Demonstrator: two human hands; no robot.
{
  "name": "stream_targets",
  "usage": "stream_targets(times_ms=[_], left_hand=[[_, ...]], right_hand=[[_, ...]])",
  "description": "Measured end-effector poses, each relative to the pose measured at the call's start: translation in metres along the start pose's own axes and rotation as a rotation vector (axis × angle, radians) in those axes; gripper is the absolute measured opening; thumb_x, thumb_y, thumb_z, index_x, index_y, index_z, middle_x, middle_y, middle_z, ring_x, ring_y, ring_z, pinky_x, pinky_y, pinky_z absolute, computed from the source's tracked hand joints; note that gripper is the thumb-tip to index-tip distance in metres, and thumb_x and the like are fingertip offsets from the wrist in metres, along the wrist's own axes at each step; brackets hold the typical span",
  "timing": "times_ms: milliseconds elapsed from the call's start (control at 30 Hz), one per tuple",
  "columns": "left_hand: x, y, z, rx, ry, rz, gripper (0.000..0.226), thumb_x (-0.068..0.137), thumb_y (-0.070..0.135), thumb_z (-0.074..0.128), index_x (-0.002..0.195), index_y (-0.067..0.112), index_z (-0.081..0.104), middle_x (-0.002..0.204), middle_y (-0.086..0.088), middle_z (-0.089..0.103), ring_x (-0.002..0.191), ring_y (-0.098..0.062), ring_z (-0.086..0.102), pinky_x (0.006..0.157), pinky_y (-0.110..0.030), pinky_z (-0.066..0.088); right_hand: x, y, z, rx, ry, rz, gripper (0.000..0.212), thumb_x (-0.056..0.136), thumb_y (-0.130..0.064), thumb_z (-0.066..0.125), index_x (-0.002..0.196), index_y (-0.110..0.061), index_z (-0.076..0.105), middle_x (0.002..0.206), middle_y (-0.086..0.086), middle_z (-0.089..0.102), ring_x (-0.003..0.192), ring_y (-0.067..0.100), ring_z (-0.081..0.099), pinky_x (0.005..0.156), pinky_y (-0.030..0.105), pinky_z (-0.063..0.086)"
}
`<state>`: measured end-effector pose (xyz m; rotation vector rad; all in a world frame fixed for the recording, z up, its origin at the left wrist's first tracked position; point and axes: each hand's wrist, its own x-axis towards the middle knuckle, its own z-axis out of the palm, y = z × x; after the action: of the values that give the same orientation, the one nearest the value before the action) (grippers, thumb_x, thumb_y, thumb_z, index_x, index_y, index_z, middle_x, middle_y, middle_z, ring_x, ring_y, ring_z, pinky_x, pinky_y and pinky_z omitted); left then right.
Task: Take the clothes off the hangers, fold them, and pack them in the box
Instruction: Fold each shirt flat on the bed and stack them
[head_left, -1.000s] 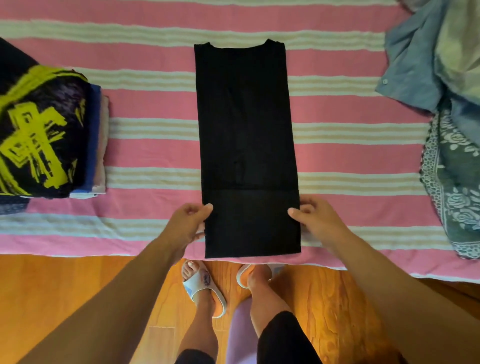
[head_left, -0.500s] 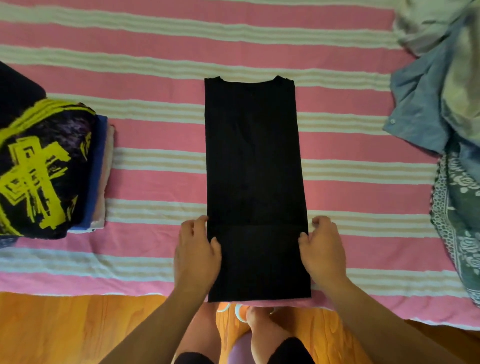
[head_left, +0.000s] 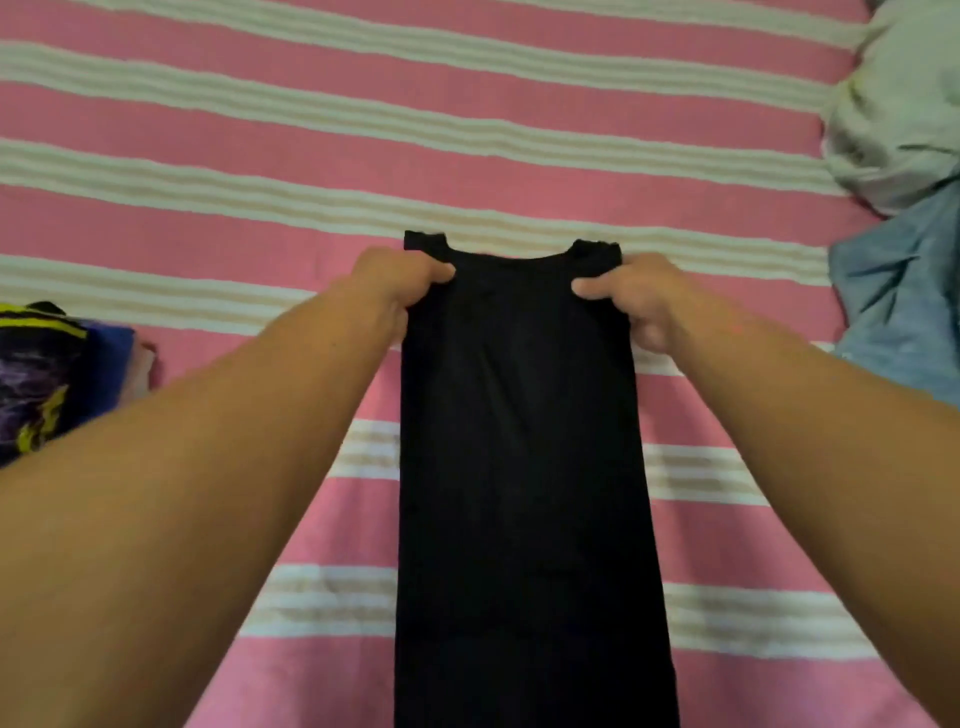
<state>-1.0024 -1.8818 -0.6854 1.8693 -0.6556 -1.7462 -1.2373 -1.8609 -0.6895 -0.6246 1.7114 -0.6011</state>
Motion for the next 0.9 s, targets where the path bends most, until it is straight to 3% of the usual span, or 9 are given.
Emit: stream_targets(times_ms=[100,200,300,367,433,533,633,767,900], left_hand=[[-0.041,-0.001,-0.019,-0.092,-0.133,0.170,0.029,0.091,0.001,0.069,0.119,0.008,0.069,0.103,-0.003,0.078,0.088,-0.012,0.076,0.067,-0.020,0.058],[-0.099,-0.035,-0.059,0.084,-0.208,0.361,0.030,0.083,-0.001,0.075,0.112,0.005,0.071,0.114,-0.005,0.073,0.107,-0.013,0.068,0.096,-0.024,0.052],[-0.145,-0.093,-0.084,0.384,-0.181,0.387,0.022,0.080,0.005,0.082,0.093,0.022,0.077,0.126,0.007,0.059,0.114,-0.004,0.058,0.091,-0.013,0.047],[-0.160,-0.134,-0.095,0.588,-0.199,0.426,0.025,0.075,0.026,0.083,0.088,0.046,0.077,0.133,0.021,0.045,0.124,-0.005,0.046,0.095,-0.014,0.042],[-0.162,-0.171,-0.106,0.814,-0.245,0.499,0.037,0.075,0.033,0.083,0.103,0.055,0.073,0.140,0.021,0.040,0.129,-0.013,0.038,0.107,-0.028,0.039],[-0.164,-0.199,-0.116,1.247,-0.303,0.636,0.053,0.082,0.047,0.079,0.132,0.048,0.062,0.149,-0.004,0.041,0.134,-0.030,0.036,0.109,-0.055,0.038],[-0.169,-0.179,-0.114,1.269,-0.225,0.831,0.044,0.096,0.053,0.050,0.131,0.034,0.067,0.152,-0.012,0.039,0.138,-0.036,0.037,0.111,-0.050,0.028],[-0.147,-0.146,-0.069,1.380,-0.139,1.153,0.046,0.105,0.040,0.040,0.145,0.025,0.056,0.157,-0.015,0.038,0.144,-0.039,0.034,0.115,-0.052,0.028],[-0.126,-0.138,-0.024,1.238,0.111,0.959,0.047,0.105,0.041,0.043,0.148,0.023,0.048,0.151,-0.017,0.042,0.132,-0.038,0.043,0.108,-0.051,0.037]], right_hand=[[-0.045,-0.005,-0.019,0.155,-0.078,-0.171,0.035,0.085,0.005,0.070,0.116,-0.012,0.070,0.108,0.003,0.076,0.102,0.019,0.073,0.085,0.030,0.058],[-0.110,0.021,-0.043,-0.018,-0.103,-0.341,0.031,0.081,0.001,0.077,0.104,-0.018,0.073,0.102,-0.007,0.075,0.100,0.011,0.069,0.093,0.025,0.049],[-0.156,0.080,-0.051,-0.367,-0.103,-0.486,0.041,0.073,0.000,0.084,0.082,-0.037,0.067,0.100,-0.017,0.061,0.101,0.012,0.060,0.095,0.019,0.043],[-0.172,0.127,-0.051,-0.562,-0.103,-0.565,0.053,0.069,0.006,0.082,0.083,-0.043,0.066,0.109,-0.016,0.053,0.110,0.015,0.052,0.101,0.030,0.043],[-0.180,0.167,-0.051,-0.744,-0.113,-0.560,0.047,0.068,0.007,0.082,0.094,-0.032,0.073,0.119,-0.005,0.052,0.117,0.016,0.043,0.102,0.044,0.046],[-0.188,0.198,-0.058,-0.994,-0.198,-0.563,0.045,0.072,-0.014,0.087,0.113,-0.026,0.074,0.132,0.002,0.051,0.125,0.022,0.039,0.102,0.052,0.048],[-0.192,0.184,-0.066,-0.992,-0.129,-0.640,0.031,0.084,-0.035,0.068,0.113,-0.024,0.073,0.136,0.006,0.051,0.127,0.027,0.042,0.103,0.052,0.046],[-0.179,0.134,-0.026,-0.947,0.085,-0.766,0.034,0.093,-0.021,0.059,0.126,-0.011,0.064,0.142,0.013,0.046,0.132,0.030,0.039,0.111,0.049,0.039],[-0.155,0.113,0.021,-0.983,0.279,-0.617,0.047,0.100,-0.029,0.053,0.143,-0.011,0.047,0.152,0.016,0.035,0.139,0.036,0.034,0.115,0.049,0.034]])
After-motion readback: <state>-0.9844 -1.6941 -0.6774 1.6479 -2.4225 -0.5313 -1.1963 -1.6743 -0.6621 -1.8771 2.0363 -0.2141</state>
